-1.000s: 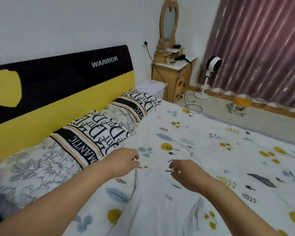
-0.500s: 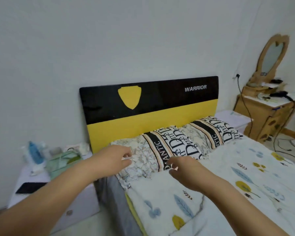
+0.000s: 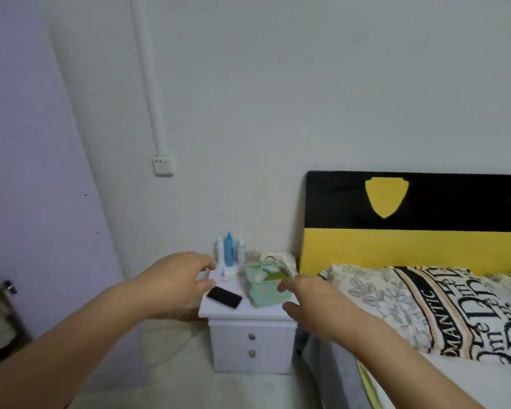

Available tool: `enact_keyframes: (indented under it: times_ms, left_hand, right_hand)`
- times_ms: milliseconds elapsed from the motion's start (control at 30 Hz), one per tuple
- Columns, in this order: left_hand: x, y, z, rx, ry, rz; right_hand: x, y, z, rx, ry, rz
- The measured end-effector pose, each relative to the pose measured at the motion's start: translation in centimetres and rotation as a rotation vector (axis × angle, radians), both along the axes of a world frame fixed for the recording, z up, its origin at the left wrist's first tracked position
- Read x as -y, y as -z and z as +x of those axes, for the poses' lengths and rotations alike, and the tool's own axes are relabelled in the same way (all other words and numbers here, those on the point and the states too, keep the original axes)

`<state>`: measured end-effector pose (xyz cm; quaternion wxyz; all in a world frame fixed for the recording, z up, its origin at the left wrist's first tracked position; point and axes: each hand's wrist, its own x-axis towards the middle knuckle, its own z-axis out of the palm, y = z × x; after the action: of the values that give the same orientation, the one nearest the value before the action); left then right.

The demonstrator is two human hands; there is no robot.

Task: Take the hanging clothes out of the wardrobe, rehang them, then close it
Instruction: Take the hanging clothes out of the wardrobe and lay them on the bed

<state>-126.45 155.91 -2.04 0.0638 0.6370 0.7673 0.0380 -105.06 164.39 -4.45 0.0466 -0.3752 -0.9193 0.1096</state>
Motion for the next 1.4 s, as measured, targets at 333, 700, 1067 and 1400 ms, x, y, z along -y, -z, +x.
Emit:
enact_keyframes:
  times_ms: [333,700,1067,1400]
  left_hand:
    - [12.6,-0.4,-15.0,0.052,-0.335,-0.002]
    - [20.7,-0.7,-24.7,0.066,-0.748,0.089]
    - [26.6,-0.1,-31.6,0.134,-1.108,0.139]
    - [33.6,-2.0,-43.2,0.128,-1.249,0.298]
  right_hand:
    - [7.1,-1.0,-19.5,-0.056,-0.387,0.006]
    - [9.0,-2.2,-36.1,-0.070,-0.769,0.002]
    - [13.1,-3.2,-50.0,-0.112,-1.103,-0.084]
    - [20.3,-4.8,-63.2,-0.212,-1.154,-0.193]
